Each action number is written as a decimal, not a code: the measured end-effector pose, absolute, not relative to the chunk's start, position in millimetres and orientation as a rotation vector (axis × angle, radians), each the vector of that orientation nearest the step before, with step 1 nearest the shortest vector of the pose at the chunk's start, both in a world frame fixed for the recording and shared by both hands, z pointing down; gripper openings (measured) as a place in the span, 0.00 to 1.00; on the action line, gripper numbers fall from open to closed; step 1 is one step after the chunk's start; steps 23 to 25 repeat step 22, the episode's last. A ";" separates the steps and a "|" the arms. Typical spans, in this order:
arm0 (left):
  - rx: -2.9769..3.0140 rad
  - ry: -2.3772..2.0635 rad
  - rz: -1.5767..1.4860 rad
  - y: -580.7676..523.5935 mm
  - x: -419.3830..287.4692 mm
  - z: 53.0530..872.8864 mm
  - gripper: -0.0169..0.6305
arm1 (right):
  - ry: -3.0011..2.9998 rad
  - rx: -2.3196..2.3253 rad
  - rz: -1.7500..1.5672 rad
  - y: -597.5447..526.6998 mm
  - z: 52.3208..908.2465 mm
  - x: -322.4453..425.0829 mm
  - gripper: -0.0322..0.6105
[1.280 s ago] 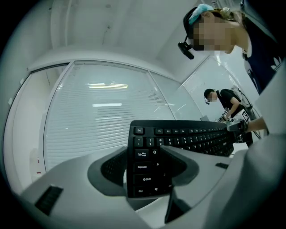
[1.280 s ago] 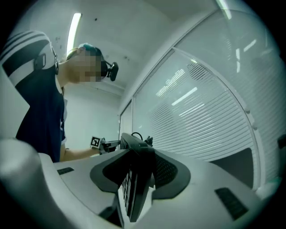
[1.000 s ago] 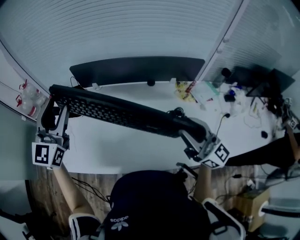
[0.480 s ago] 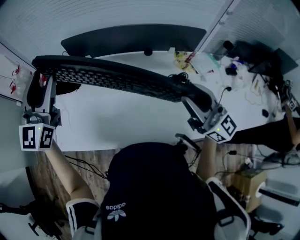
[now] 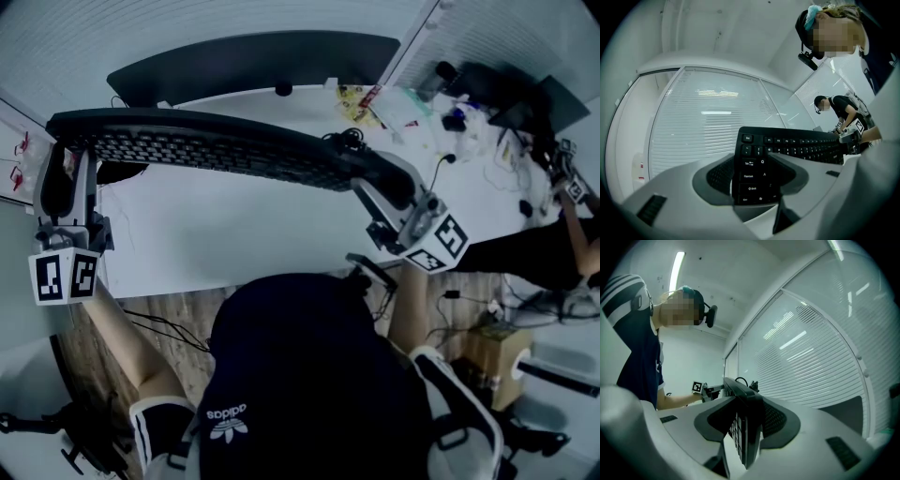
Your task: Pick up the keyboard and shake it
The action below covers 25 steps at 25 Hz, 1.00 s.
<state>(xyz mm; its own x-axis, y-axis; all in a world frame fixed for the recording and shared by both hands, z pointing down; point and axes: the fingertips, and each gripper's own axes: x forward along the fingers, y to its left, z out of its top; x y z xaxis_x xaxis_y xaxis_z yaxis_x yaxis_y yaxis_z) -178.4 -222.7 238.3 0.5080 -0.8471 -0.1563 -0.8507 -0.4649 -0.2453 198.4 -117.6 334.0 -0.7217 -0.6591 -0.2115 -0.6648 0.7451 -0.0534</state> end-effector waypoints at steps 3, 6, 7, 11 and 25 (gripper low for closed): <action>-2.469 1.426 0.016 -221.7 -178.1 239.0 0.37 | 2.731 -1.054 0.033 -116.4 333.9 198.9 0.27; -2.477 1.422 0.010 -220.7 -177.2 241.6 0.37 | 2.731 -1.055 0.028 -114.9 335.2 200.0 0.27; -2.480 1.422 0.009 -220.8 -177.1 242.8 0.37 | 2.731 -1.057 0.028 -114.6 335.7 200.0 0.27; -2.485 1.421 0.004 -220.4 -177.4 243.7 0.37 | 2.737 -1.063 0.024 -113.6 337.1 199.1 0.27; -2.486 1.426 -0.003 -216.2 -178.8 244.7 0.37 | 2.751 -1.058 0.031 -111.2 336.5 196.9 0.27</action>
